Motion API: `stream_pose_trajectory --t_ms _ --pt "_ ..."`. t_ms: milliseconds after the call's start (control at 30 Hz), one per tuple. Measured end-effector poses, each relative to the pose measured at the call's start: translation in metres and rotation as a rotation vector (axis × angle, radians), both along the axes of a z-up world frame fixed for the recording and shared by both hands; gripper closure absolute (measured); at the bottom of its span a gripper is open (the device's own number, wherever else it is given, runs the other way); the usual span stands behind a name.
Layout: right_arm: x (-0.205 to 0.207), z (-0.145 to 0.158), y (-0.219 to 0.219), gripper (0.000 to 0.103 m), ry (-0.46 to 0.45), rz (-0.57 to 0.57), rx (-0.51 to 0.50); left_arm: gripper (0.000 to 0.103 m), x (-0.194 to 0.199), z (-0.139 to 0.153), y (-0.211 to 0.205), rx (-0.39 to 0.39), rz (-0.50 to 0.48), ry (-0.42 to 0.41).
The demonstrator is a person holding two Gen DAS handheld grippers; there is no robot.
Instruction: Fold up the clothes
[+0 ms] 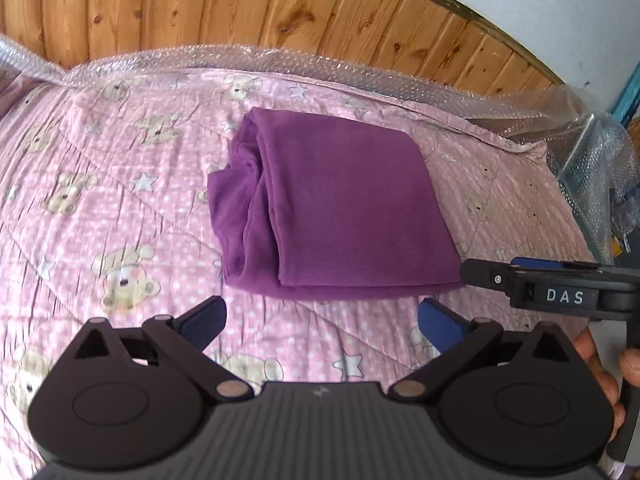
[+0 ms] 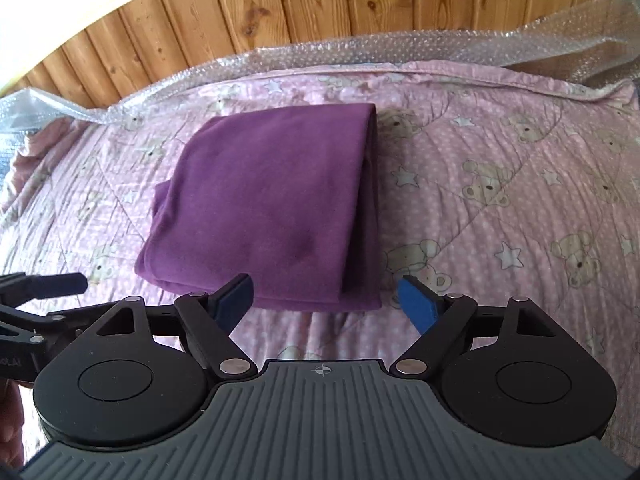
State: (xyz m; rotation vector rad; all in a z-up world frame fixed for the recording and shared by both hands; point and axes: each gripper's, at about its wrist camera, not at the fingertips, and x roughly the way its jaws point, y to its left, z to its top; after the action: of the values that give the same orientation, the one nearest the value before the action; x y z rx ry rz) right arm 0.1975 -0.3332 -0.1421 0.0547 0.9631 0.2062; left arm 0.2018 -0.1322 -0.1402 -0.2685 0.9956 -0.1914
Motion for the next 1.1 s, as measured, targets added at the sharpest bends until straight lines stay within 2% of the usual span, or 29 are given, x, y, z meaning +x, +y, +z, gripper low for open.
stream_pose_trajectory --t_ms 133,300,400,467,667,833,1100 --pt "-0.034 0.023 0.008 0.02 -0.035 -0.04 -0.034 0.0 -0.028 0.016 0.006 -0.053 0.017 -0.003" --pt "-0.091 0.057 0.018 0.02 -0.08 -0.071 -0.071 0.0 -0.079 0.046 -0.001 -0.005 -0.025 -0.053" --pt "-0.124 0.074 0.028 0.02 -0.11 -0.059 -0.098 0.0 -0.11 0.062 -0.001 -0.018 -0.021 -0.1" --pt "-0.145 0.083 0.033 0.02 -0.129 -0.062 -0.115 0.0 -0.126 0.069 -0.001 -0.025 -0.022 -0.116" --pt "-0.191 0.103 0.038 0.019 -0.167 -0.087 -0.128 0.0 -0.163 0.089 -0.011 0.037 -0.026 -0.147" --pt "-0.206 0.107 0.035 0.019 -0.178 -0.095 -0.132 0.0 -0.175 0.103 -0.02 0.125 -0.013 -0.15" --pt "-0.2 0.104 0.025 0.019 -0.181 -0.061 -0.129 0.0 -0.174 0.125 -0.036 0.166 0.031 -0.153"
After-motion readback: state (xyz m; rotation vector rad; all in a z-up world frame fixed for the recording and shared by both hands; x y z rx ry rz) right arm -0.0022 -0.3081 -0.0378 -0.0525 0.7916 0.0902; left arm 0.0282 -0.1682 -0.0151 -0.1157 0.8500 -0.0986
